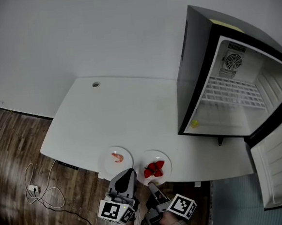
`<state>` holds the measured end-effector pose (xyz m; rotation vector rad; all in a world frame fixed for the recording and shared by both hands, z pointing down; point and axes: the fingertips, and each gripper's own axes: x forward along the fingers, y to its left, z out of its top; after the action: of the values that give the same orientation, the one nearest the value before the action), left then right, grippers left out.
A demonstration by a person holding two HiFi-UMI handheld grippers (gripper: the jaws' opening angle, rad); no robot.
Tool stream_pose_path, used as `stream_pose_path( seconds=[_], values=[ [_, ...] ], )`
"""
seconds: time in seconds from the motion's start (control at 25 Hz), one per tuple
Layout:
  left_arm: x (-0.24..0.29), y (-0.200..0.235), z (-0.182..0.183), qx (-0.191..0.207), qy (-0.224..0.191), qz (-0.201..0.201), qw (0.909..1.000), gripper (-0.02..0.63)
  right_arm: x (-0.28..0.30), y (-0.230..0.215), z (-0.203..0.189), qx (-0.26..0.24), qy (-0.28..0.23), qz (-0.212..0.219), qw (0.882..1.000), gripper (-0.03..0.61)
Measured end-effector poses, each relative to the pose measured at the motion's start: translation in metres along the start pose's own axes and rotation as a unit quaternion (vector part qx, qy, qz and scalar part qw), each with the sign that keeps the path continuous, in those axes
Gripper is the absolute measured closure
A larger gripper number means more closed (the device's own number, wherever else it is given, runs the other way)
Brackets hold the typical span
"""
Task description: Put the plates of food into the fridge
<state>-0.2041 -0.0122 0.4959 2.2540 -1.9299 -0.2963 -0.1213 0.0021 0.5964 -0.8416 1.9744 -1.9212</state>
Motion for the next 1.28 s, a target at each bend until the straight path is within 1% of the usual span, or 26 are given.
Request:
stream_pose_path(
  seconds=[0.2,0.4,0.52,0.72,0.8,1.0,1.28],
  values=[
    [0.004,-0.002,0.001,-0.002,-0.001,-0.005,1.0000,0.607,-0.006,0.000,-0.001,-0.021,0.003,-0.002,1.000,0.538],
    [0.009,-0.004,0.002,-0.001,0.001,-0.010,0.9999,0.607,-0.001,0.001,0.004,-0.009,-0.009,-0.001,1.000,0.538],
    [0.011,-0.004,0.000,-0.002,0.004,-0.011,0.9999,0.607,-0.002,0.001,0.006,0.008,-0.014,0.016,1.000,0.541],
    [0.014,-0.005,0.001,-0.001,0.005,-0.013,0.9999,0.607,-0.010,0.001,0.008,-0.009,-0.007,0.009,1.000,0.561],
    [0.017,-0.007,0.003,-0.001,0.004,-0.016,0.9999,0.607,-0.014,0.001,0.011,0.005,-0.007,0.009,1.000,0.561],
    [0.032,-0.013,0.013,0.005,0.001,-0.029,0.9996,0.607,-0.025,0.006,0.027,0.026,-0.017,0.007,1.000,0.562],
    [0.066,-0.026,0.034,0.012,-0.007,-0.052,0.9985,0.607,-0.045,0.036,0.067,0.043,-0.049,0.023,0.998,0.563]
  ],
)
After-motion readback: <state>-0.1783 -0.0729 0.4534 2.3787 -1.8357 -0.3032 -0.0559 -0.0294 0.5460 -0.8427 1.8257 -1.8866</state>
